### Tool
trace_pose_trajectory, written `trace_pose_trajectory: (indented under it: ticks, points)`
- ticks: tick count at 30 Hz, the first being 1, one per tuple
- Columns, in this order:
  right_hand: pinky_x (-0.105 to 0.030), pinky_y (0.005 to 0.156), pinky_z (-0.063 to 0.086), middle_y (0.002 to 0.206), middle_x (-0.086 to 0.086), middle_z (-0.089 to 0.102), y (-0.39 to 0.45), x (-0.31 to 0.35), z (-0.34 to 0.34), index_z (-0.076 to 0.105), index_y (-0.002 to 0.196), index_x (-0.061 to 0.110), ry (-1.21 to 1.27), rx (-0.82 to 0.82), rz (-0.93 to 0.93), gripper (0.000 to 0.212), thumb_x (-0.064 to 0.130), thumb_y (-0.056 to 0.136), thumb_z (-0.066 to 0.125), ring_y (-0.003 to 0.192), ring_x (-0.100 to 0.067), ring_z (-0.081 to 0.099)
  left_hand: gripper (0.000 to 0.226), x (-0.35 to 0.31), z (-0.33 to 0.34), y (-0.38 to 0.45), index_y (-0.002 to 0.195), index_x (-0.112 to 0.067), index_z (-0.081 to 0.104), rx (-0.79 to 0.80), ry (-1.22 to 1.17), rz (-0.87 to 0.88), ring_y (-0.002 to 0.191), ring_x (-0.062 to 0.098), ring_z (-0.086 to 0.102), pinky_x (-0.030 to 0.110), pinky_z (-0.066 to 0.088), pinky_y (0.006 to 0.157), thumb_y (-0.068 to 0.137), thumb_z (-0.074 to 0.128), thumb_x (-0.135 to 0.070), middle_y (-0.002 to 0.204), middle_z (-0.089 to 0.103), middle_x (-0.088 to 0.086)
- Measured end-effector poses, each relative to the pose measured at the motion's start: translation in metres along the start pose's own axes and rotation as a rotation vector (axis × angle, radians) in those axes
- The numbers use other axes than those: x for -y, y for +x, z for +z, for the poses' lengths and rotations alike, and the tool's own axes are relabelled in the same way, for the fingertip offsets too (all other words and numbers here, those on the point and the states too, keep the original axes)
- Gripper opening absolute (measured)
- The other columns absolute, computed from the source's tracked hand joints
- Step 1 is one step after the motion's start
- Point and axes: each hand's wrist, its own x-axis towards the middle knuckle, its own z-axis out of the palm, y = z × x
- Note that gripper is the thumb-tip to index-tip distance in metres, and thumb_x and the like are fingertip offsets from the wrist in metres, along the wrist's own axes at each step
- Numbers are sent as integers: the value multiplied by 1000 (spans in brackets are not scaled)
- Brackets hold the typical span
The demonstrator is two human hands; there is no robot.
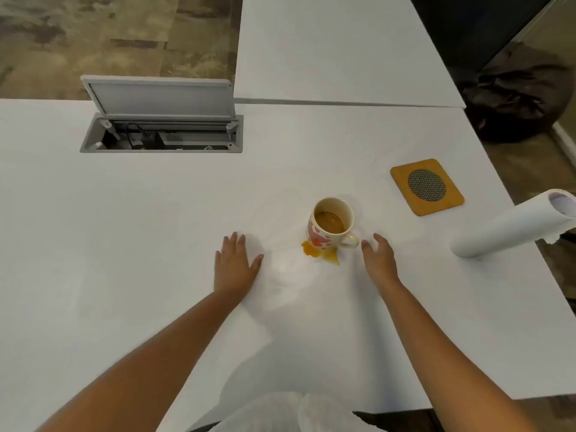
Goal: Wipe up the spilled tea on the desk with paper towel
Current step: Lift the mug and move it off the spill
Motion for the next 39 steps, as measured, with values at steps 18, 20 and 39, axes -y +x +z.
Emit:
trace_pose_trajectory:
  ticks: [18, 20, 39]
  points:
    - [-40, 102, 40, 133, -16, 51, -6, 43, 13, 48, 128, 8, 204, 37, 41, 56, 45, 98, 19, 121, -30, 49, 113, -119, -15, 33, 148, -14, -3, 164, -242, 419, 145, 15, 4, 33, 29, 110, 71, 75, -41, 158, -4, 1]
    - [-37, 98, 41, 128, -16, 55, -4, 38, 14, 52, 124, 7, 232, 49, 62, 57, 46, 98, 19, 117, -30, 52, 115, -118, -12, 37, 149, -14, -2, 189, -244, 429, 145, 15, 5, 32, 29, 110, 69, 77, -39, 158, -4, 0]
    - [-42, 98, 48, 98, -12, 67, 7, 21, 21, 61, 76, 18, 535, 116, 211, 57, 58, 92, 25, 99, -27, 64, 98, -129, -5, 40, 139, -19, 30, 234, -499, 329, 122, 20, 48, 28, 41, 94, 59, 84, -36, 137, 47, 1]
